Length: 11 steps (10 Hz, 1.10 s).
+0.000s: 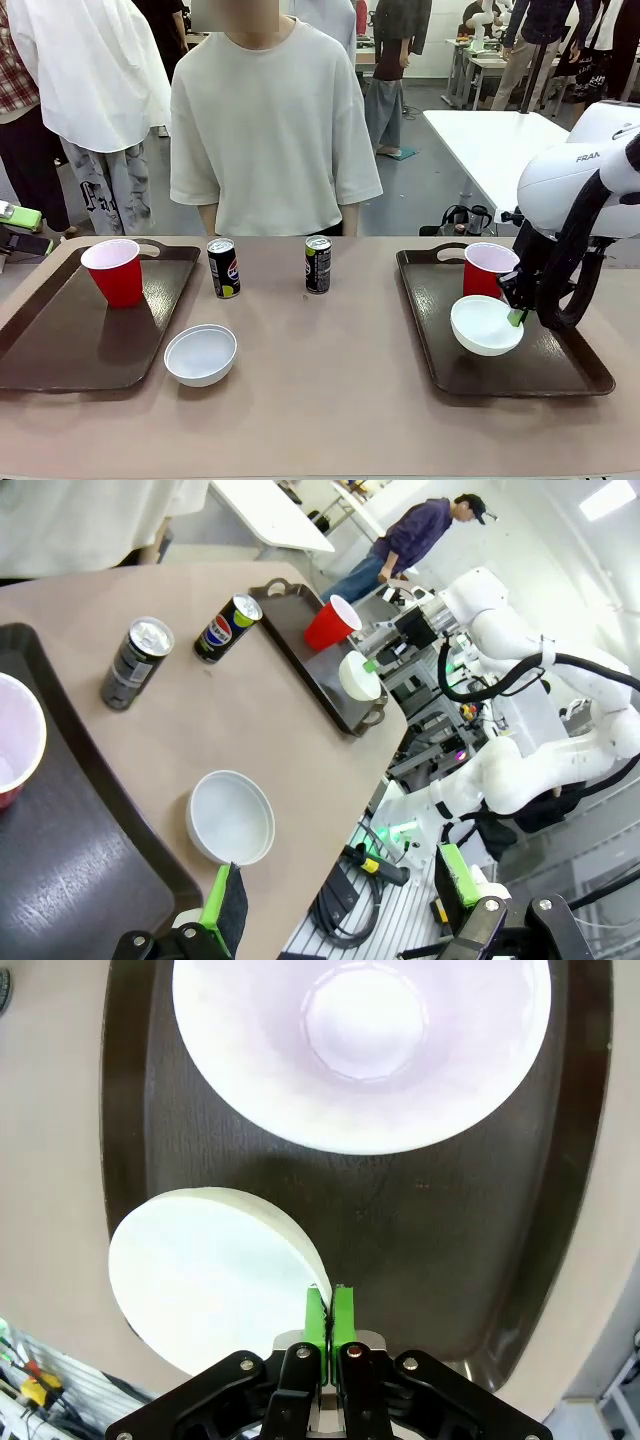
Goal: Prepare tableware on both trays.
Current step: Pick up a Picnic Bowl from the table and place it on a Handle tray.
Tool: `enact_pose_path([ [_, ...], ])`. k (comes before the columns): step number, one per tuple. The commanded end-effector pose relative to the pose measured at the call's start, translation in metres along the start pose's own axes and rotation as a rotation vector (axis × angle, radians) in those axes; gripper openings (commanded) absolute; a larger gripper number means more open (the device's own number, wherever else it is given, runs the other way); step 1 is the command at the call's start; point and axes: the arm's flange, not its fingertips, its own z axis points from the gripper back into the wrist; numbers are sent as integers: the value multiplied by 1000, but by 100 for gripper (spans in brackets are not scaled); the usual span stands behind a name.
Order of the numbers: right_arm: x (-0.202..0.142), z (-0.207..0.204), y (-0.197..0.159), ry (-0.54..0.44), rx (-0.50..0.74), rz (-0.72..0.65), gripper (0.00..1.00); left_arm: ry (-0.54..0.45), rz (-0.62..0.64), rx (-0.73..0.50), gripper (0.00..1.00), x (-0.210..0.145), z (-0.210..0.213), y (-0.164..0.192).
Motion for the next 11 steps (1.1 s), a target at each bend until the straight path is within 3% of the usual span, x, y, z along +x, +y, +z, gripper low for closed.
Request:
enact_pose_path([
  [1,3,1,-7,5,44,9,26,-10,-13,-12,100,0,-1,0],
  [2,4,0,-8,9,54,4,28,-10,-13,-12,100,0,-1,0],
  [3,6,-3,-11,16,60,-1,53,-10,-13,-12,100,0,-1,0],
  [4,8,-7,-12,26,68,-3,58,-10,-13,-12,100,0,-1,0],
  [5,8,-9,-13,35,71,-5,84,-10,-13,-12,100,0,-1,0],
  [6,6,-7,-11,40,70,-2,100,-10,-13,-12,100,0,-1,0],
  [8,-7,12,-6,11,69,-2,100,-10,-13,-12,100,0,-1,0],
  [9,-17,27,-2,-4,86,7,78,-10,-13,-12,100,0,-1,0],
  [10,-28,43,3,-15,197,51,88,-10,-13,-12,100,0,-1,0],
  [11,-38,65,3,-36,475,150,88,-10,-13,-12,100,0,-1,0],
])
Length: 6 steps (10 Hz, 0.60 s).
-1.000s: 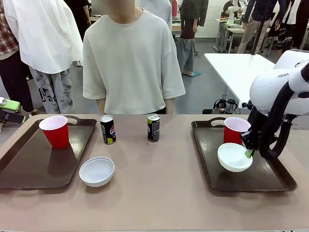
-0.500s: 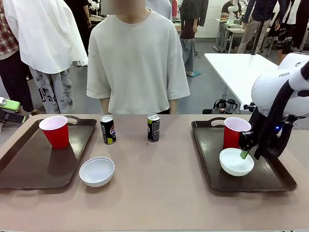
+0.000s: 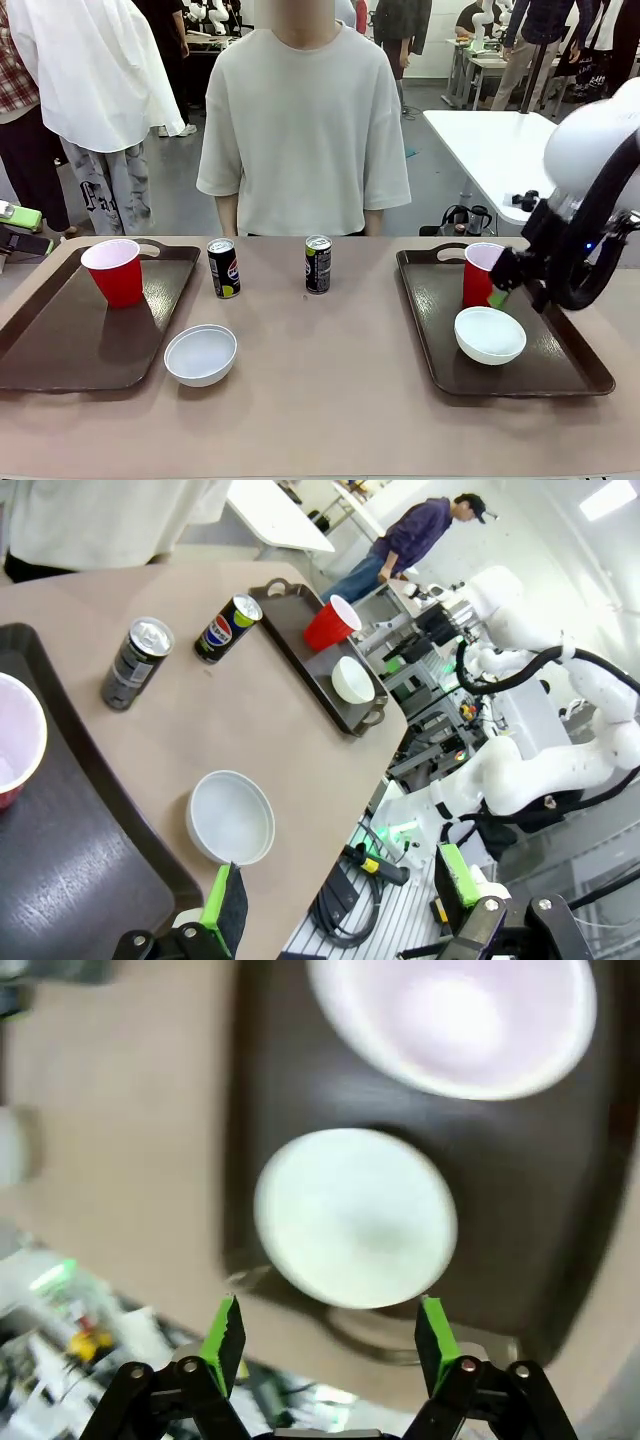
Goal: Prepare tableware on both trays.
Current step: Pick up a Picnic Bowl from the table and place it on a Handle tray.
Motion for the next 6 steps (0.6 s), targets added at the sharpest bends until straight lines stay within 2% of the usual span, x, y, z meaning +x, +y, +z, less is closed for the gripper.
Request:
enact_pose_path([
  [1,-19,34,1,-68,430,118,88,-10,-14,-12,100,0,-1,0],
  [2,-25,47,2,-155,585,125,88,-10,-14,-12,100,0,-1,0],
  [3,-34,59,5,-192,685,101,88,-10,-14,-12,100,0,-1,0],
  [5,-69,82,10,-184,894,51,88,-10,-14,-12,100,0,-1,0],
  [6,-88,88,4,-203,976,71,88,-10,-14,-12,100,0,-1,0],
])
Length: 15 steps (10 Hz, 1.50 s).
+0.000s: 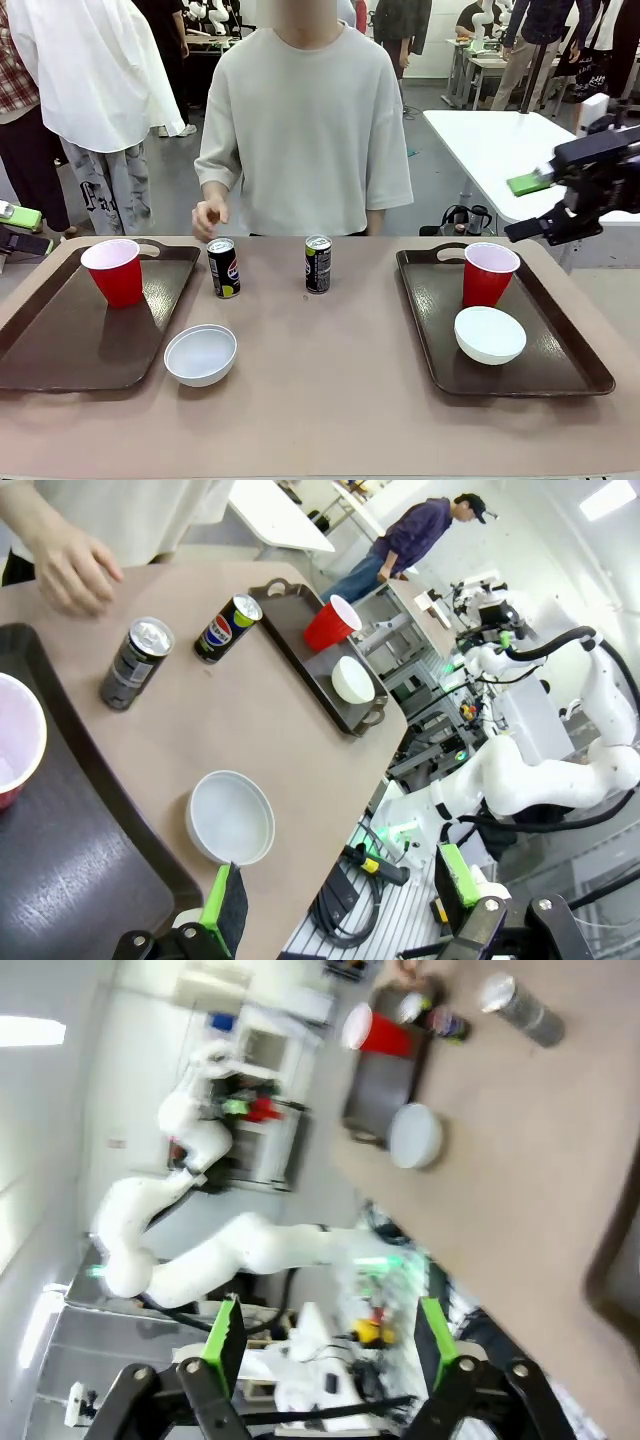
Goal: Prepare tableware on both trays.
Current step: Pick up a Picnic Bowl from the table and place it on a Handle tray.
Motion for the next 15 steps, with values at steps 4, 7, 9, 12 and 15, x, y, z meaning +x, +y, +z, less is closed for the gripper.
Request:
enact_pose_path([
  [4,-16,9,0,-10,78,-17,88,-10,-14,-12,100,0,-1,0],
  [7,-16,9,0,-10,78,-17,88,-10,-14,-12,100,0,-1,0],
  [9,-16,9,0,-10,78,-17,88,-10,-14,-12,100,0,-1,0],
  [12,-16,9,0,-10,78,-17,88,145,16,249,100,44,-37,-33],
  [15,-16,9,0,-10,78,-17,88,290,20,605,100,75,-111,-54],
])
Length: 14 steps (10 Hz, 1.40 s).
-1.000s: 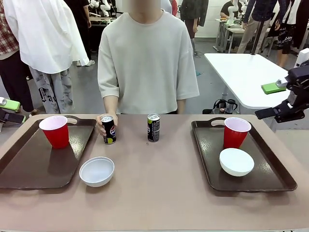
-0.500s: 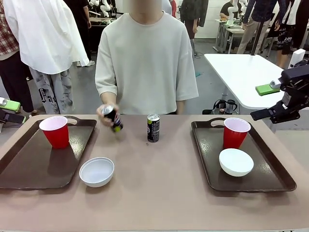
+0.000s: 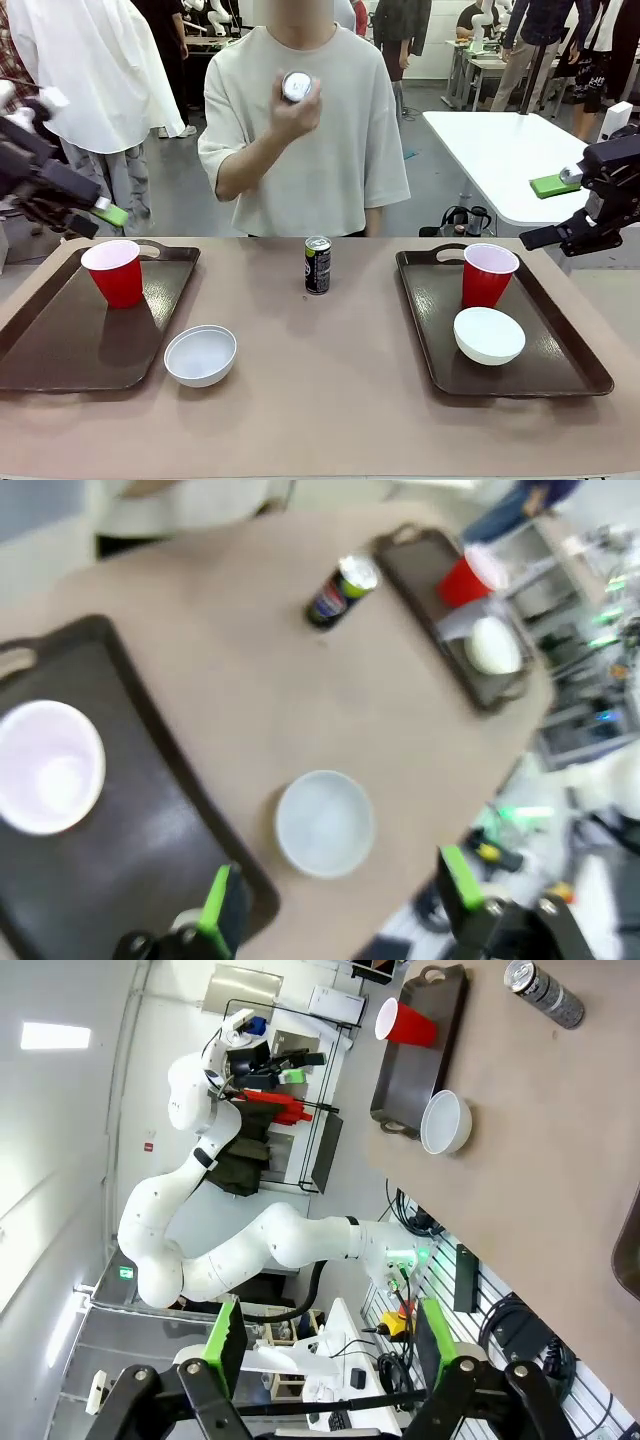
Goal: Prepare tableware on both trays.
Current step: Pick up a Picnic Bowl from the table and place it on a Handle tray.
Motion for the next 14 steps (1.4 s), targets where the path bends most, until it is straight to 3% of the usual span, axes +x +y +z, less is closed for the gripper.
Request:
enact_pose_path([
  [1,4,0,1,-7,25,17,88,169,28,263,100,21,-38,-15],
  [3,4,0,1,-7,25,17,88,207,-20,521,100,33,-76,-24],
  [4,4,0,1,-7,25,17,88,88,-34,273,100,19,-45,-31],
  [6,4,0,1,-7,25,17,88,88,-34,273,100,19,-45,-31],
  [7,4,0,1,-7,25,17,88,119,-44,367,100,25,-65,-31],
  [8,4,0,1,-7,25,17,88,160,-23,342,100,-3,-54,-16],
  [11,4,0,1,-7,25,17,88,164,-173,302,100,-97,7,-47],
  [14,4,0,1,-7,25,17,88,171,-119,332,100,-84,-3,-36],
])
